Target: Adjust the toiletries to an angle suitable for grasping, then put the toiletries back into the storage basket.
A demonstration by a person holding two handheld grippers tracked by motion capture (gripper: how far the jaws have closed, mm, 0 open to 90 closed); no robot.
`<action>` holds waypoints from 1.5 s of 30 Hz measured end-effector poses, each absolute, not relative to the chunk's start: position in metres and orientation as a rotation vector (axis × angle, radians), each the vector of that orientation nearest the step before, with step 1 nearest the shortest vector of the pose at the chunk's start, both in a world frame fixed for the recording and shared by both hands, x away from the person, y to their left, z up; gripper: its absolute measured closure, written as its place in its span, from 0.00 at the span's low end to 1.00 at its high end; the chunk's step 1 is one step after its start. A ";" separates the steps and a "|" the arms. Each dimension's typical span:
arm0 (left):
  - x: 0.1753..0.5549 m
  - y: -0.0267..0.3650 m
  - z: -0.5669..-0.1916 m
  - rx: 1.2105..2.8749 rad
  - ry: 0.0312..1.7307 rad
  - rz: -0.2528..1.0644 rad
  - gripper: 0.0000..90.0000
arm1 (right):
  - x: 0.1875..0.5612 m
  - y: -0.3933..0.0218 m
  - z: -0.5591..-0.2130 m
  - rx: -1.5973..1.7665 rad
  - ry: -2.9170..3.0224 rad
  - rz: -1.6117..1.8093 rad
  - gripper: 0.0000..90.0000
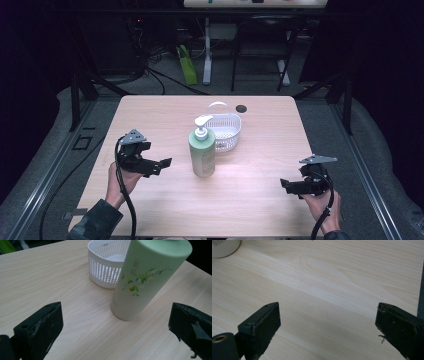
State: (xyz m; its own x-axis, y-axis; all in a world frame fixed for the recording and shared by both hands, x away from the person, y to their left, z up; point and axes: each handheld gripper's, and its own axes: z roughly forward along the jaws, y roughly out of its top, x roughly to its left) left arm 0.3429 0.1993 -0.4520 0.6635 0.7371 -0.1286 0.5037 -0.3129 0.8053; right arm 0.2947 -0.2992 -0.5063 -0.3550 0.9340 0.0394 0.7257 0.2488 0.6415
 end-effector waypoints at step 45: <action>0.367 0.113 -0.417 1.845 0.771 0.364 0.00 | 0.298 -0.299 -0.512 1.528 2.206 0.805 0.05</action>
State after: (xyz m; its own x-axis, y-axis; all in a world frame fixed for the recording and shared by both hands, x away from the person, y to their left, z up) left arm 0.3667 0.1131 -0.4173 0.7458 0.6579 -0.1043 0.3370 -0.2376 0.9110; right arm 0.2976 -0.2989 -0.5124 -0.3648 0.9301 0.0421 0.7386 0.2616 0.6213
